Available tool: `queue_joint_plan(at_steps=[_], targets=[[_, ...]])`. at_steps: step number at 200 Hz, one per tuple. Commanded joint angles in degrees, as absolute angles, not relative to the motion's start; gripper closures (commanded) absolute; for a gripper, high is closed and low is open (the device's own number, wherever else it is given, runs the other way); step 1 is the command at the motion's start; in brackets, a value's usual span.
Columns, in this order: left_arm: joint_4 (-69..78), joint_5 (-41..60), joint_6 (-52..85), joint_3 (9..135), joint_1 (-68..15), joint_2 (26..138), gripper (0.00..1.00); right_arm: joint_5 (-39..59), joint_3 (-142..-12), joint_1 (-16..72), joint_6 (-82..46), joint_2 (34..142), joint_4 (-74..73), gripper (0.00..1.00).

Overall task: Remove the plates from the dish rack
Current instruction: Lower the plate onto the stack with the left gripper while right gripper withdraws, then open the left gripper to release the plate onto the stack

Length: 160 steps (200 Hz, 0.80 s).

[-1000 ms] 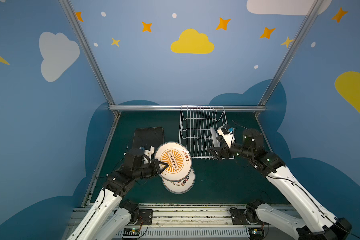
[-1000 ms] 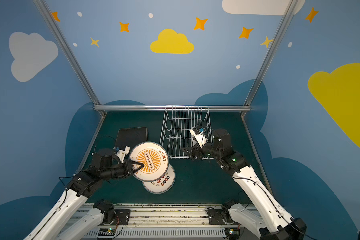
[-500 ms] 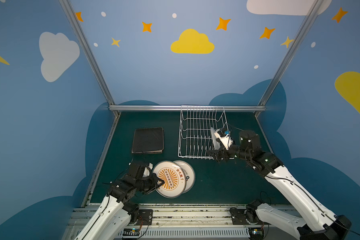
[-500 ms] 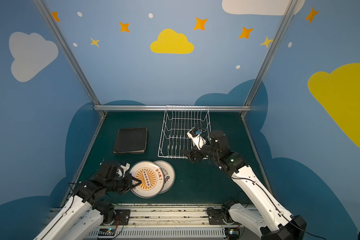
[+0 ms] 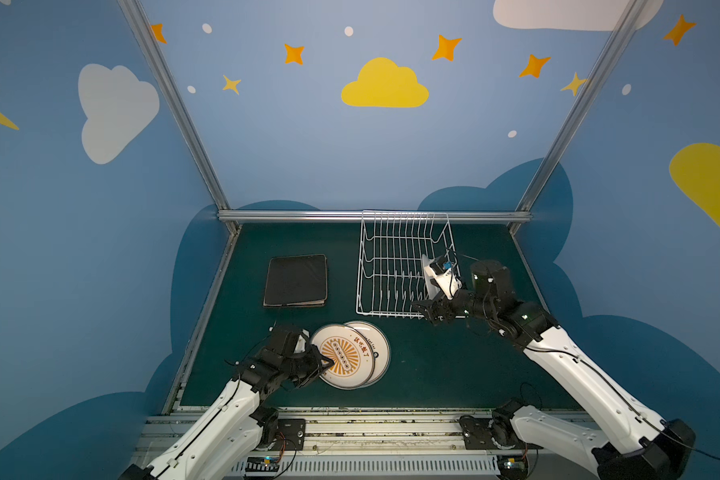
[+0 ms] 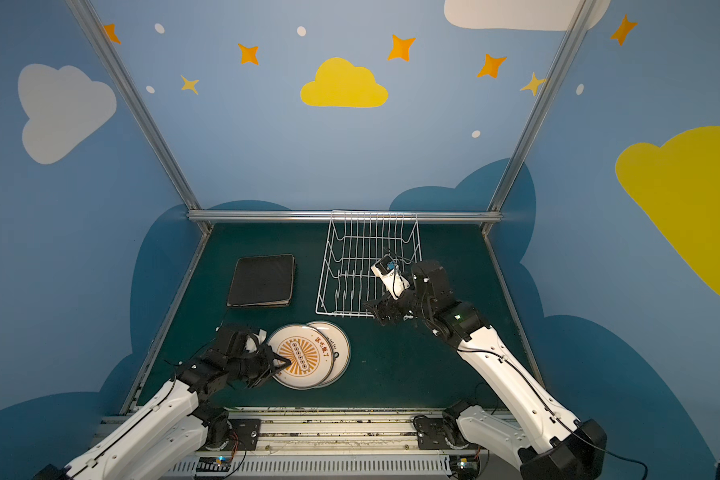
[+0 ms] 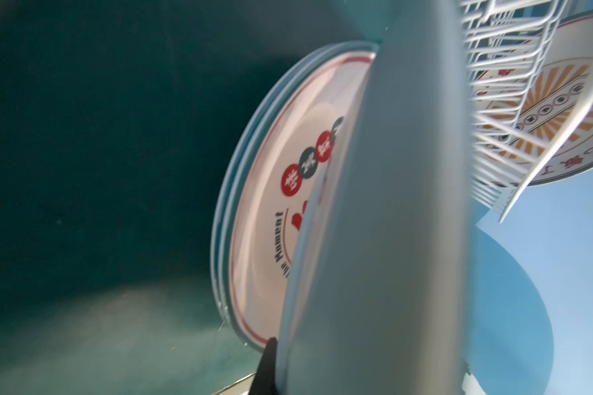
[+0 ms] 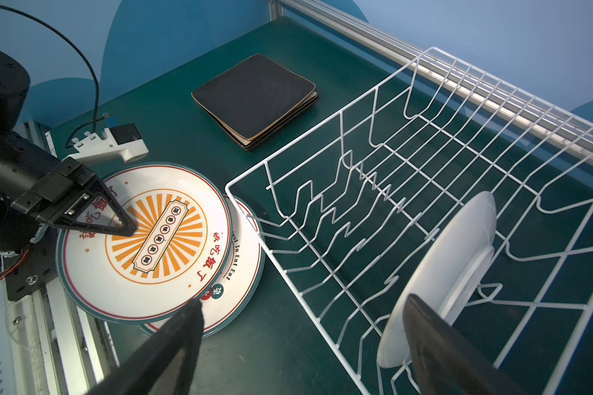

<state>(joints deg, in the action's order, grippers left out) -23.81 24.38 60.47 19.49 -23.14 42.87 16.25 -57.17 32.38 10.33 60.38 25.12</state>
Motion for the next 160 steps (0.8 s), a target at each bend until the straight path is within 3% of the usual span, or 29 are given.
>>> queue_joint_plan(at_steps=[1,31,60,99,160], targets=[[-18.29,25.01,61.5,19.82,-22.85,44.37,0.9,15.73,-57.48,32.82,10.02,60.91,24.79,0.1],[-18.19,25.2,60.45,21.13,-22.84,47.29,0.72,15.39,-57.74,32.91,10.08,61.34,24.85,0.1],[-20.28,25.18,58.62,23.57,-22.99,49.61,0.44,15.12,-57.8,32.97,10.37,61.25,24.91,0.1],[-24.85,23.83,55.69,27.82,-22.86,51.88,0.21,14.85,-58.01,33.0,10.7,61.51,25.05,0.1],[-28.65,22.77,51.6,31.79,-22.87,56.29,0.12,15.22,-58.09,33.07,10.9,61.41,24.26,0.1]])
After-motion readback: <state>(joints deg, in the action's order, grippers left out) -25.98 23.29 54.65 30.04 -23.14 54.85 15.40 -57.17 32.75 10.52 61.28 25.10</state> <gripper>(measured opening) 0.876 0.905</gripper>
